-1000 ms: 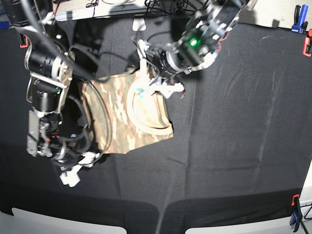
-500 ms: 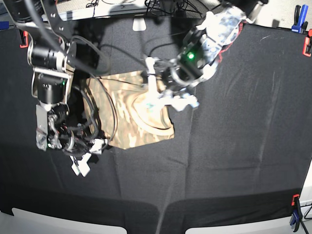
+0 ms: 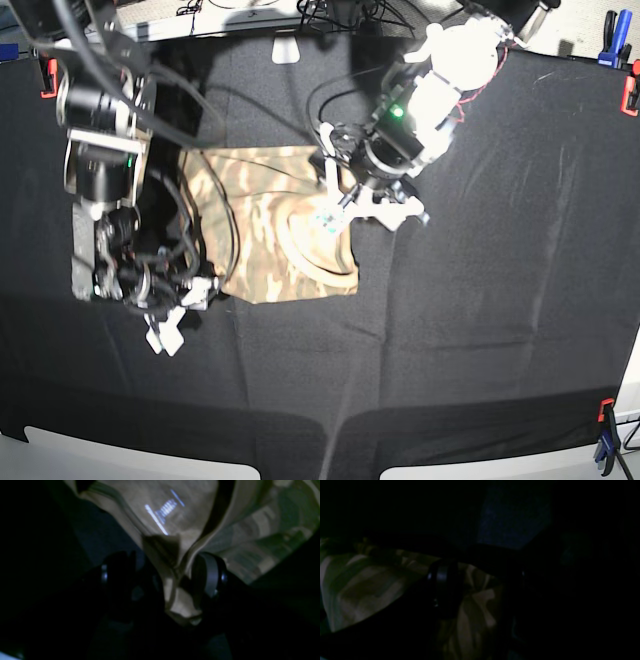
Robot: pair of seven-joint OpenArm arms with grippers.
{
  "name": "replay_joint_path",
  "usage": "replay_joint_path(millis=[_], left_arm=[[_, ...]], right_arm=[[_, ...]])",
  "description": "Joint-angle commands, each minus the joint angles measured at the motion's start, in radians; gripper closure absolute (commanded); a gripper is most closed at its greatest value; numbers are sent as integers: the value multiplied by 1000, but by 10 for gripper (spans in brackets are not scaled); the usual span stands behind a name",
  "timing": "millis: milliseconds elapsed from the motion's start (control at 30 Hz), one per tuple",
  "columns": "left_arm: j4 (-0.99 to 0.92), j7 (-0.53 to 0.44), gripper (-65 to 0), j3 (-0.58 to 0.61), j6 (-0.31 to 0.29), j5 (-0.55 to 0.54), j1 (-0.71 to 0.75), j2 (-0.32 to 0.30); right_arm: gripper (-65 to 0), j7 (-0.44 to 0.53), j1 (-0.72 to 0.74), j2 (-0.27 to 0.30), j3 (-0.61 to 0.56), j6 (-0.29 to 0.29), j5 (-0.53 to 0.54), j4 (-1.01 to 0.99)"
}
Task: Layout the t-shirt on the table in an organized manner, then fold the t-shirt properly
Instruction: 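Grasp the folded bundle edge with the left gripper and fold it over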
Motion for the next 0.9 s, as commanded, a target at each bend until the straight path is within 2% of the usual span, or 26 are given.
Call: replay_joint_path(millis=[0, 333, 467, 700, 800, 867], left_arm=[[3, -16, -365, -5, 12, 38, -17, 5], [-121, -31, -365, -208, 9, 60, -56, 5], [-121, -30, -365, -271, -38, 60, -100, 5], [-122, -22, -365, -288, -56, 59, -190, 5], [-123, -15, -365, -288, -60, 58, -210, 5], [-123, -16, -365, -288, -83, 53, -214, 5]], right_arm=[[-303, -54, 0, 6, 1, 9, 4, 24], [-303, -137, -216, 4, 1, 9, 64, 313], [-303, -172, -307, 2, 1, 9, 137, 424], [-303, -179, -457, -16, 1, 9, 184, 588], [-303, -179, -508, -42, 1, 9, 185, 671], [-303, -188, -536, -71, 1, 9, 185, 735]])
